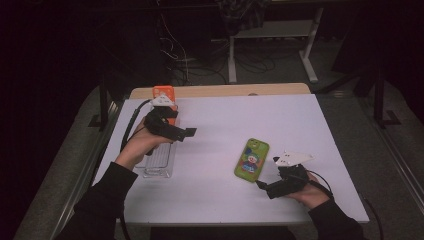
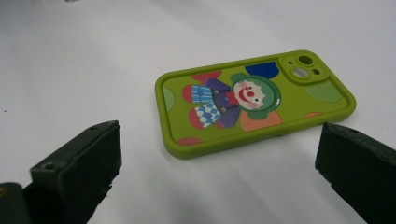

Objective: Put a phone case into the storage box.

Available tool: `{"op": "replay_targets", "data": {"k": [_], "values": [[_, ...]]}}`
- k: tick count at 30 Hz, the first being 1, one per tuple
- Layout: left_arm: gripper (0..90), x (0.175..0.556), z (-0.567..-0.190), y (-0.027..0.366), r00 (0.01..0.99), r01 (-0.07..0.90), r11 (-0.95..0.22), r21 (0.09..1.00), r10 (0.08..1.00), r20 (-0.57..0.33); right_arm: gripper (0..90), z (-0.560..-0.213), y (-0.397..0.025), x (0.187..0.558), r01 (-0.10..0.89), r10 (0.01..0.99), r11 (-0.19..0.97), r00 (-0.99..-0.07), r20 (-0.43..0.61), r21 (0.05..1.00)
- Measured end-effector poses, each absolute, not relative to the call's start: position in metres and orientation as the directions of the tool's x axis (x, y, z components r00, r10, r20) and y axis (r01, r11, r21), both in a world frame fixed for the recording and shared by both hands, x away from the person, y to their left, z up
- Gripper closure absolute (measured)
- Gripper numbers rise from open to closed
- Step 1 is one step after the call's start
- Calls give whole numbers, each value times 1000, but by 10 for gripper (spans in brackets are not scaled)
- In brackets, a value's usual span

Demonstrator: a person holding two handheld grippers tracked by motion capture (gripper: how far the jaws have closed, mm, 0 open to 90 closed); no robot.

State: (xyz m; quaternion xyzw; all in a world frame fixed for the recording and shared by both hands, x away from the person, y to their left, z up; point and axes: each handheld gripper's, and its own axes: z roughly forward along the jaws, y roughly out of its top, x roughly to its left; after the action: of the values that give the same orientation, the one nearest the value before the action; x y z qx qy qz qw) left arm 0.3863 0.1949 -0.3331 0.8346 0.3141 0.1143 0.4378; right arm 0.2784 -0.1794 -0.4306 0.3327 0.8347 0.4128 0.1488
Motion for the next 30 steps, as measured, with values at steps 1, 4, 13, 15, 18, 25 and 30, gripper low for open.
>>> {"op": "replay_targets", "data": {"k": [1, 4, 13, 15, 18, 25, 30], "values": [[0, 383, -336, 193, 780, 425, -419, 803, 619, -90, 0, -431, -179, 278, 438, 678, 436, -734, 33, 786], [0, 373, -344, 186, 795, 425, -428, 798, 598, -102, 0, -431, -179, 279, 440, 677, 441, -735, 32, 782], [0, 345, -369, 163, 837, 393, -469, 791, 539, -96, 0, -430, -180, 278, 438, 675, 436, -737, 35, 786], [0, 340, -373, 159, 845, 379, -481, 791, 528, -84, 0, -430, -179, 278, 439, 675, 436, -737, 36, 786], [0, 331, -384, 157, 857, 372, -501, 781, 509, -81, 0, -429, -178, 277, 440, 673, 441, -739, 37, 782], [0, 312, -404, 157, 856, 366, -505, 782, 513, -69, 0, -427, -177, 279, 446, 674, 437, -737, 44, 781], [0, 304, -412, 155, 864, 336, -546, 768, 502, -21, 0, -422, -176, 281, 461, 681, 429, -730, 57, 777]]}}
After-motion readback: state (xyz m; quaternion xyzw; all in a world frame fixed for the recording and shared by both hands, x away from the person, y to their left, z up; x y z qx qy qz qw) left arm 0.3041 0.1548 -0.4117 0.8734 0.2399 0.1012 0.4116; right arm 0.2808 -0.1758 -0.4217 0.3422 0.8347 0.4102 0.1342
